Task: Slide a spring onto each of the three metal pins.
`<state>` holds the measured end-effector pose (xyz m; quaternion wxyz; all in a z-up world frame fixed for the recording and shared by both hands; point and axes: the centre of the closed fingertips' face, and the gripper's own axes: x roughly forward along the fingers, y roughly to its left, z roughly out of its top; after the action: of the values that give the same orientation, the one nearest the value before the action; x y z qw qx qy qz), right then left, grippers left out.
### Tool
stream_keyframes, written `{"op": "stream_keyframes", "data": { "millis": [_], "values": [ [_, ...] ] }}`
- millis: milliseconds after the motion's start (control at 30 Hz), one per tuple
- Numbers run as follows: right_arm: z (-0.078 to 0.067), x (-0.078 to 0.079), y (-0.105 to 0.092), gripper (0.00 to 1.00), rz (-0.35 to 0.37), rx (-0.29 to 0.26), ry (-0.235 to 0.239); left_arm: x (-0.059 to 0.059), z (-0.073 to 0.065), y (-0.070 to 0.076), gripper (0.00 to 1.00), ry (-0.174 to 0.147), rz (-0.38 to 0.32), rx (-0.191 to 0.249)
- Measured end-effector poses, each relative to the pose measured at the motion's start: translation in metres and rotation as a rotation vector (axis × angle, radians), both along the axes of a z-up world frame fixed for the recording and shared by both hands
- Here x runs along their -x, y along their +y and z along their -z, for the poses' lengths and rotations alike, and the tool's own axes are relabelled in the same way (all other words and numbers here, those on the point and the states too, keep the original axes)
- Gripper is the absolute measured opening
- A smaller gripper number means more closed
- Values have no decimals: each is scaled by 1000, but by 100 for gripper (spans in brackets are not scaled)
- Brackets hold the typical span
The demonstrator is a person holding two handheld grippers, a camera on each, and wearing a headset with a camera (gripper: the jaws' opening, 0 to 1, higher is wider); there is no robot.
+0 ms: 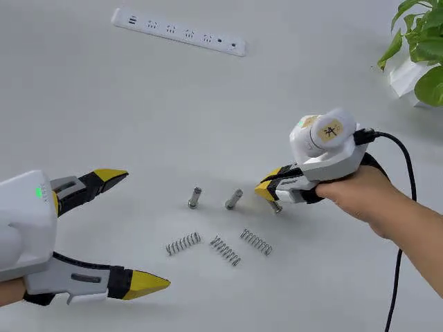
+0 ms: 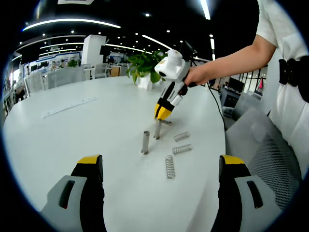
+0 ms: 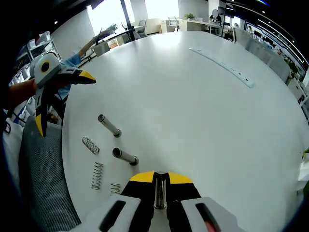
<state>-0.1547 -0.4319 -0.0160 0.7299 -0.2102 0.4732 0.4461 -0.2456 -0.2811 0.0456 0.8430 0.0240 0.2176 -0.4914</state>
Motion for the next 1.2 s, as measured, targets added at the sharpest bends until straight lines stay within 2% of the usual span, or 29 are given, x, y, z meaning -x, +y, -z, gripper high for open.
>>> {"op": "stream_keyframes", "data": {
  "millis": [567,1200],
  "values": [
    [-16,9,-9,5,21,-27,-43,3,-3,-1,99,-10,3,-2],
    [-25,21,-22,5,61,-58,-71,6,-4,-3,99,-11,14,-10]
  ]
}}
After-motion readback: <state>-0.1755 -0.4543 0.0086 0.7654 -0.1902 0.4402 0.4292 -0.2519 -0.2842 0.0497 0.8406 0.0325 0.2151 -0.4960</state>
